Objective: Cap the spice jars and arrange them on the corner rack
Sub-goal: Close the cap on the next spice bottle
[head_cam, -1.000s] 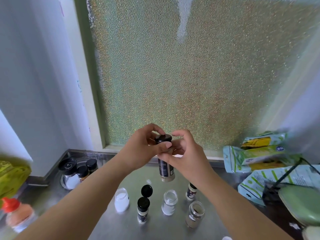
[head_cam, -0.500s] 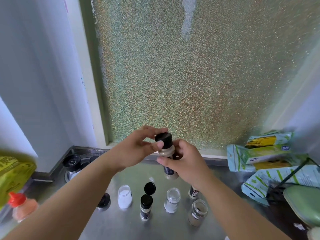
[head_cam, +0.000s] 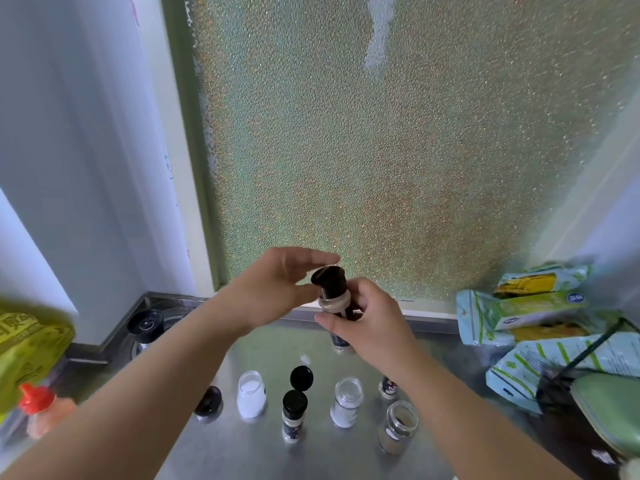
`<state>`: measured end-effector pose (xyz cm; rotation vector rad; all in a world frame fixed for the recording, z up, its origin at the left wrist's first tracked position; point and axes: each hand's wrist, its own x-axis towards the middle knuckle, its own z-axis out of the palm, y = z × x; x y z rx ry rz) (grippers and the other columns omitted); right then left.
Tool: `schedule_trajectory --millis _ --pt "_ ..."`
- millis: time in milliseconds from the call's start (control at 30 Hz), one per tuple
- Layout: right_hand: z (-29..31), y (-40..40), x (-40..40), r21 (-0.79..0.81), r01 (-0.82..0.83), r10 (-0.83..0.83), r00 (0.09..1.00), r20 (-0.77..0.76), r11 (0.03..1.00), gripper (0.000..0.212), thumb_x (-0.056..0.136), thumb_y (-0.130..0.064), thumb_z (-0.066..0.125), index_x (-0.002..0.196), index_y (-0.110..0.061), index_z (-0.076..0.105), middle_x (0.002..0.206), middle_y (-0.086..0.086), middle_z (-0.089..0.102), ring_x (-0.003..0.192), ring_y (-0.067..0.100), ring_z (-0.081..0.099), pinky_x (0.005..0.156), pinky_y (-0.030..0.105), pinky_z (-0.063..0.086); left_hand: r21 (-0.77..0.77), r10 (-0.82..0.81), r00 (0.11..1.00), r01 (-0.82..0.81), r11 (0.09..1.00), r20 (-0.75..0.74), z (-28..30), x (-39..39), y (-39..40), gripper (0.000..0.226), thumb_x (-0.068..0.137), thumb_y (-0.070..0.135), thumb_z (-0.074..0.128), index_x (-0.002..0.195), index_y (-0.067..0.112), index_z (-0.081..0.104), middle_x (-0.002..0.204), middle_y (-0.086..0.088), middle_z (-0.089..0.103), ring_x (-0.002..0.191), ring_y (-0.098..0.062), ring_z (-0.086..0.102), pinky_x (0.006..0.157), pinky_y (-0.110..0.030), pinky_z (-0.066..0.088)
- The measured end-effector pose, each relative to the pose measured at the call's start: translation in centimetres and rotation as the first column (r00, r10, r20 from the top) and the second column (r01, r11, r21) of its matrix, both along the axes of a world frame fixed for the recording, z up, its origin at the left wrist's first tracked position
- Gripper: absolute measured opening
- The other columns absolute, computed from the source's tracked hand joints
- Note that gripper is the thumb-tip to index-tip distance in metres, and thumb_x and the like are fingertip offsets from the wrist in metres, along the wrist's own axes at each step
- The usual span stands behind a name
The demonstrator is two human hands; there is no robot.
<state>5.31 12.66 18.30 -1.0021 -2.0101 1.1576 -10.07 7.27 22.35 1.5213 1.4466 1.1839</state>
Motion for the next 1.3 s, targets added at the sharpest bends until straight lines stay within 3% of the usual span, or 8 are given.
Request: schedule_trajectory --millis 200,333,533,667,833,933,1167,1300 --pt "0.2 0.3 -0.3 0.054 -0.011 0.008 0.999 0.041 0.999 0.035 0.072 -0.023 0.078 0.099 -0.018 0.056 0.09 -0.004 0.069 0.059 0.004 0.06 0.044 0.012 0.046 0.191 0.456 0.811 -0.414 0.89 -0.367 0.3 1.2 0.5 0.036 0.071 0.049 0.067 0.087 0.018 0.065 0.078 0.008 0.062 0.075 -0.01 0.059 0.067 -0.025 0.045" --pt "-0.1 0.4 -0.1 0.046 -0.002 0.0 0.999 0.035 0.999 0.035 0.071 -0.022 0.079 0.096 -0.017 0.056 0.086 -0.001 0.069 0.056 0.003 0.058 0.044 0.021 0.051 0.144 0.29 0.907 -0.257 0.955 -0.305 0.0 0.2 0.4 0.011 0.074 0.026 0.072 0.085 0.022 0.072 0.08 0.006 0.07 0.078 -0.007 0.064 0.075 -0.022 0.047" --pt "0.4 0.4 -0.2 0.006 -0.026 0.026 1.0 -0.015 1.0 0.035 0.073 -0.02 0.077 0.101 -0.019 0.056 0.089 -0.005 0.069 0.062 0.009 0.063 0.045 0.012 0.047 0.01 0.068 0.997 -0.068 0.998 0.021 -0.7 0.0 0.5 0.049 0.064 0.014 0.063 0.11 0.029 0.061 0.117 0.009 0.064 0.112 0.002 0.053 0.095 -0.02 0.038" --pt "0.1 0.9 -0.4 0.137 -0.031 0.021 0.997 0.07 0.99 0.035 0.072 -0.024 0.077 0.1 -0.021 0.056 0.091 -0.004 0.07 0.074 0.011 0.066 0.056 0.014 0.05 0.115 0.423 0.851 -0.408 0.906 -0.312 -0.5 1.1 0.7 0.053 0.057 0.064 0.07 0.089 0.022 0.062 0.083 0.006 0.065 0.077 -0.01 0.06 0.071 -0.03 0.048" --pt "-0.6 0.8 -0.2 0.095 -0.036 0.026 0.995 0.098 0.995 0.038 0.072 -0.027 0.077 0.102 -0.02 0.055 0.093 -0.003 0.069 0.077 0.013 0.066 0.064 0.033 0.058 0.103 0.25 0.872 -0.228 0.968 -0.42 -0.3 0.4 0.3 0.029 0.073 0.027 0.071 0.101 0.021 0.066 0.095 0.006 0.069 0.085 -0.006 0.061 0.081 -0.022 0.047" --pt "-0.5 0.5 -0.1 0.014 -0.059 0.058 0.998 0.038 0.998 0.034 0.075 -0.022 0.076 0.102 -0.019 0.055 0.09 0.0 0.069 0.068 0.015 0.065 0.053 0.034 0.058 0.002 0.03 0.944 -0.032 0.999 -0.33 -0.4 -0.3 0.0 0.053 0.074 0.004 0.062 0.119 0.031 0.056 0.122 0.016 0.056 0.111 0.005 0.05 0.095 -0.017 0.037" --pt "-0.3 0.5 -0.1 0.094 -0.07 0.063 0.995 0.079 0.993 0.038 0.072 -0.027 0.077 0.102 -0.02 0.055 0.094 -0.003 0.069 0.07 0.015 0.065 0.056 0.033 0.058 0.177 0.48 0.761 -0.451 0.875 -0.437 -0.4 1.1 0.3 0.045 0.071 0.057 0.062 0.09 0.017 0.061 0.085 0.004 0.064 0.078 -0.015 0.059 0.068 -0.029 0.046" --pt "-0.8 0.7 0.0 0.109 -0.089 0.076 0.99 0.121 0.99 0.039 0.073 -0.03 0.077 0.103 -0.021 0.054 0.096 -0.002 0.069 0.072 0.011 0.063 0.067 0.036 0.056 0.061 0.242 0.866 -0.24 0.969 -0.437 -0.3 0.1 -0.2 0.023 0.077 0.029 0.068 0.098 0.019 0.067 0.089 0.007 0.068 0.085 -0.009 0.062 0.076 -0.024 0.048"
